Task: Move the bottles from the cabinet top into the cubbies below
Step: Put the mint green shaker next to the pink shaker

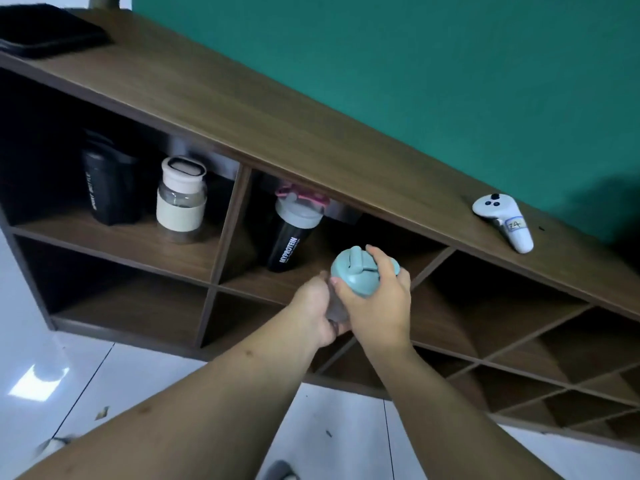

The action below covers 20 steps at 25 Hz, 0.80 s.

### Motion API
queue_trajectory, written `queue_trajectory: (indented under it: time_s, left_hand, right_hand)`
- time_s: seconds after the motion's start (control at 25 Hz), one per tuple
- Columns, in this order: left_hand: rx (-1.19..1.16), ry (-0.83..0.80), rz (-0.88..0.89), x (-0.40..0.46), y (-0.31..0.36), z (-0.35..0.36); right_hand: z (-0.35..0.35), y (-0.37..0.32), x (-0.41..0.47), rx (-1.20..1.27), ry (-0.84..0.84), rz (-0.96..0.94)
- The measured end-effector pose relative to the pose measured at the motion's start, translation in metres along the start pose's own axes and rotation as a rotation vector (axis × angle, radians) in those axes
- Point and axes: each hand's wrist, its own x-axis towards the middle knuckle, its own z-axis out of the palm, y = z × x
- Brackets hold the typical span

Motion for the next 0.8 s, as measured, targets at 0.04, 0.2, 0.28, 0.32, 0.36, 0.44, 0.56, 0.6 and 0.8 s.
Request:
queue_trajectory:
  time_s: [0.04, 0.2, 0.28, 0.32, 0.36, 0.44, 0.56, 0.6, 0.8]
  left_hand:
    - [0.020, 0.023, 0.024, 0.007, 0.003, 0.001]
    - [-0.010, 0.095, 0.097, 0.020, 0.020, 0.008]
    - [-0.053, 0.110, 0.091, 0.030, 0.028, 0.004]
    - [-0.074, 0.111, 0.086, 0.035, 0.032, 0.001]
    - [-0.087, 0.115, 0.086, 0.039, 0.034, -0.002]
    - [-0.119, 0.096, 0.093, 0.042, 0.036, -0.006]
    - [-0.144, 0.065, 0.122, 0.050, 0.038, -0.005]
    - [-0.163, 0.057, 0.119, 0.053, 0.039, -0.004]
    - [-0.228, 0.024, 0.125, 0.058, 0.044, -0.001]
  right_hand:
    - [0.006, 0.005, 0.009, 0.014, 0.014, 0.002]
    - [0.030, 0.016, 0.038, 0.081, 0.052, 0.027]
    - [0.043, 0.019, 0.048, 0.084, 0.066, 0.029]
    - [0.049, 0.019, 0.052, 0.090, 0.071, 0.028]
    - [0.056, 0.020, 0.055, 0.100, 0.074, 0.029]
    - [0.064, 0.022, 0.063, 0.120, 0.072, 0.037]
    - [0.071, 0.027, 0.078, 0.112, 0.077, 0.050]
    - [0.073, 0.029, 0.083, 0.095, 0.079, 0.051]
    - [0.081, 0.032, 0.102, 0.056, 0.031, 0.057]
